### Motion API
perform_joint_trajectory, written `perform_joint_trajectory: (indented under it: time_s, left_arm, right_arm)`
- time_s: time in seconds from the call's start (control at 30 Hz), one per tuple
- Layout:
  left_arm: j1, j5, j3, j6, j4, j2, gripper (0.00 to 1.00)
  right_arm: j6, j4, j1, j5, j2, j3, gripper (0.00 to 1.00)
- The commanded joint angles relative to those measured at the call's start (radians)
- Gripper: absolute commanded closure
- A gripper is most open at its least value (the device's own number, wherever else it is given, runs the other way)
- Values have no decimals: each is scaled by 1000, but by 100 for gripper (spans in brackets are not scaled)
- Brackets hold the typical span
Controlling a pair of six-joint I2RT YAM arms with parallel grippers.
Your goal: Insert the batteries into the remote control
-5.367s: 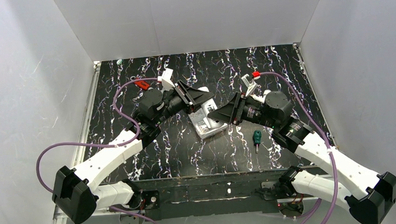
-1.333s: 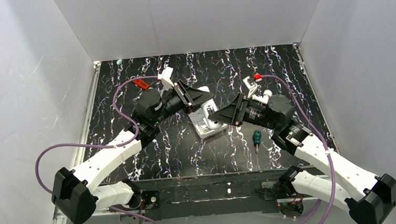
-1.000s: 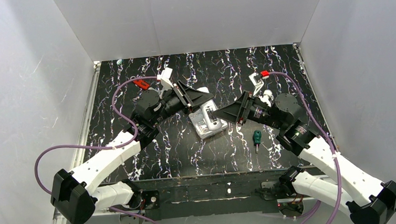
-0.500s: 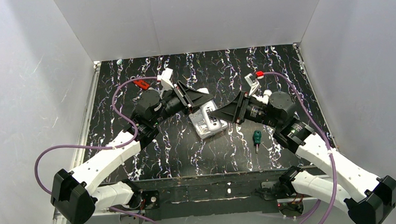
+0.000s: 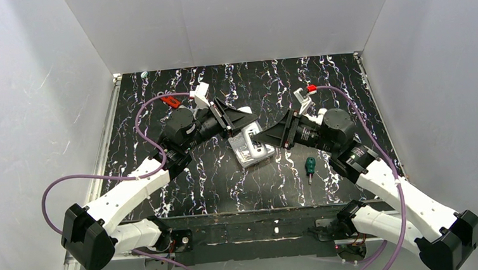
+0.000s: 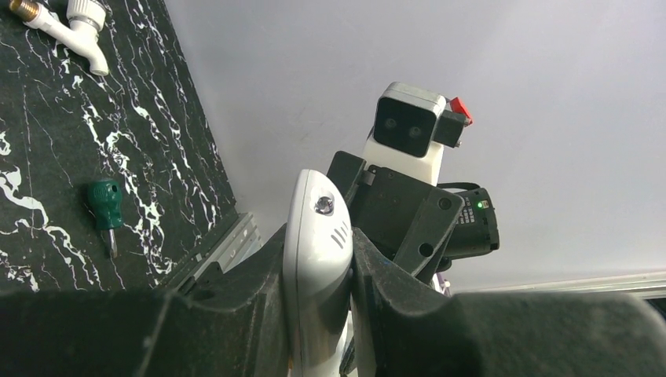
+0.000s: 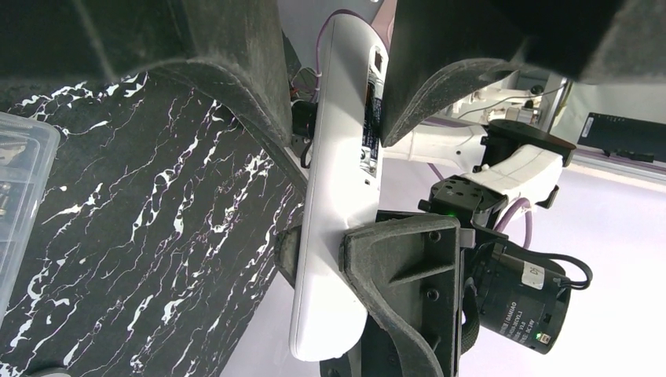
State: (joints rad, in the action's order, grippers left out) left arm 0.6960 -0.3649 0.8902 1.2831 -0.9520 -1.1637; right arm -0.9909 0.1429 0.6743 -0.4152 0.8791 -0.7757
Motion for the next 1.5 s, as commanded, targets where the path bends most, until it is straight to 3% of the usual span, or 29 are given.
perform_joint_trajectory:
  time_s: [0.0,0.47,0.87,1.47]
  left_arm:
    - [3,-37,18,-7,-80,44,100]
    - [3,-43,27,-15,-68,42,100]
    - [3,-40,21,-16,-68,43,100]
    - [3,-42,27,-17,-69,41,100]
  right_arm:
    - [38,-23,-2,-5,17,-71,48]
    - [113,-139,-2,13,34,-119,62]
    - [85,-85,-2,26,-5,-93,42]
    - [73,-72,-3,-31,37,-104,42]
